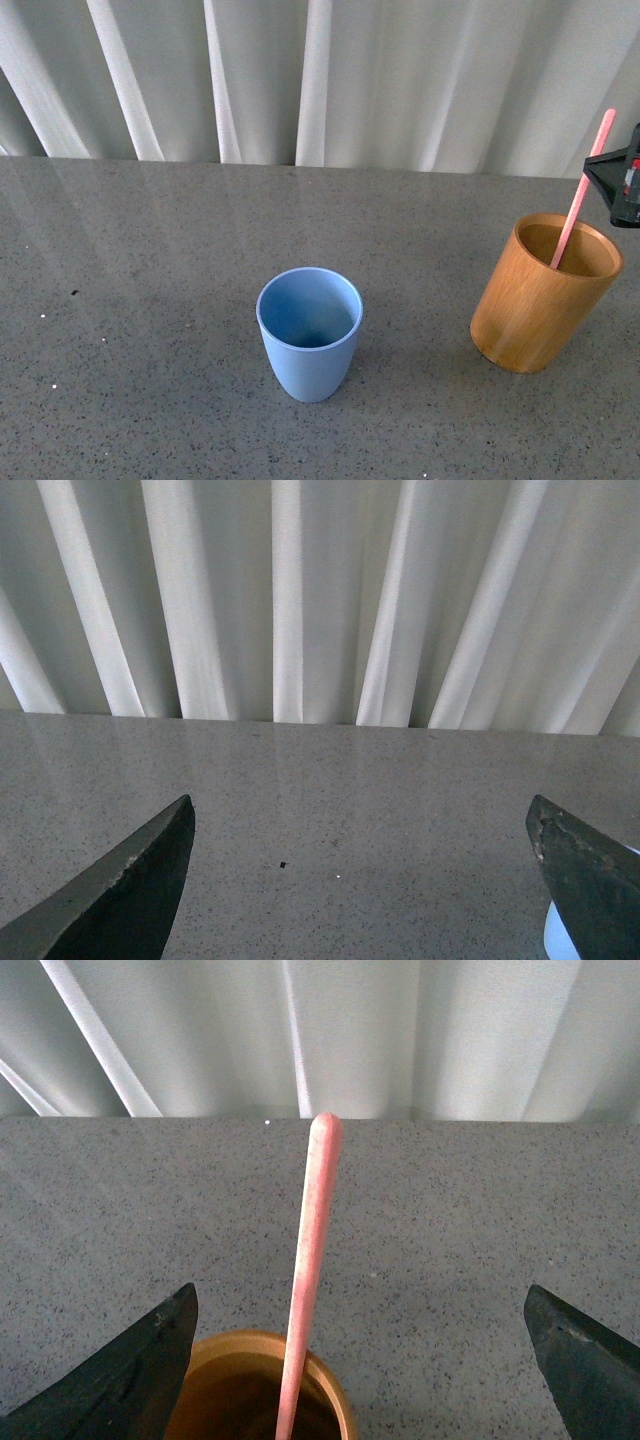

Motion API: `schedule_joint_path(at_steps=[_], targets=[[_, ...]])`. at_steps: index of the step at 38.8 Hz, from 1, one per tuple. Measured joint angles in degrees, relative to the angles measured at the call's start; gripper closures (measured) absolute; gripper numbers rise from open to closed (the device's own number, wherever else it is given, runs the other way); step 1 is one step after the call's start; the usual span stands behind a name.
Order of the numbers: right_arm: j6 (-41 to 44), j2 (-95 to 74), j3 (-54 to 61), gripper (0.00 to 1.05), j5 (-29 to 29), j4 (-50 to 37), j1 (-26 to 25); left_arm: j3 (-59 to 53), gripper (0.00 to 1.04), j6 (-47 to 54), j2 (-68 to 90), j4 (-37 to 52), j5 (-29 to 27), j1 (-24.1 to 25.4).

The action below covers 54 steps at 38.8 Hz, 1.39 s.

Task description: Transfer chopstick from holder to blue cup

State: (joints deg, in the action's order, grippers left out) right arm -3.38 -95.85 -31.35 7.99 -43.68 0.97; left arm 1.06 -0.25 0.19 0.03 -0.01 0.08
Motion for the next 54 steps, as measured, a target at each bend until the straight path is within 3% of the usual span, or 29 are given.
schedule_joint_path(at_steps=[27,31,42,47,49,54], targets=[[-2.6,-11.6,-12.0,0.11,-0.8,0.3,3.5,0.0,0.07,0.0,0.0,0.0,0.0,0.0],[-3.0,-12.0,-12.6,0.23,-0.9,0.7,4.1,0.0,0.07,0.0,0.0,0.0,0.0,0.0],[-3.9,-12.5,-12.4,0.78,-2.6,-0.1,5.8,0.0,0.07,0.0,0.0,0.0,0.0,0.0],[-3.9,-12.3,-11.3,0.96,-3.9,-0.8,5.9,0.0,0.07,0.0,0.0,0.0,0.0,0.0],[-3.7,-12.0,-10.7,1.02,-4.5,-1.2,5.9,0.0,0.07,0.0,0.0,0.0,0.0,0.0],[-3.4,-9.9,-9.8,1.03,-5.2,-1.2,5.8,0.0,0.07,0.0,0.0,0.0,0.0,0.0]])
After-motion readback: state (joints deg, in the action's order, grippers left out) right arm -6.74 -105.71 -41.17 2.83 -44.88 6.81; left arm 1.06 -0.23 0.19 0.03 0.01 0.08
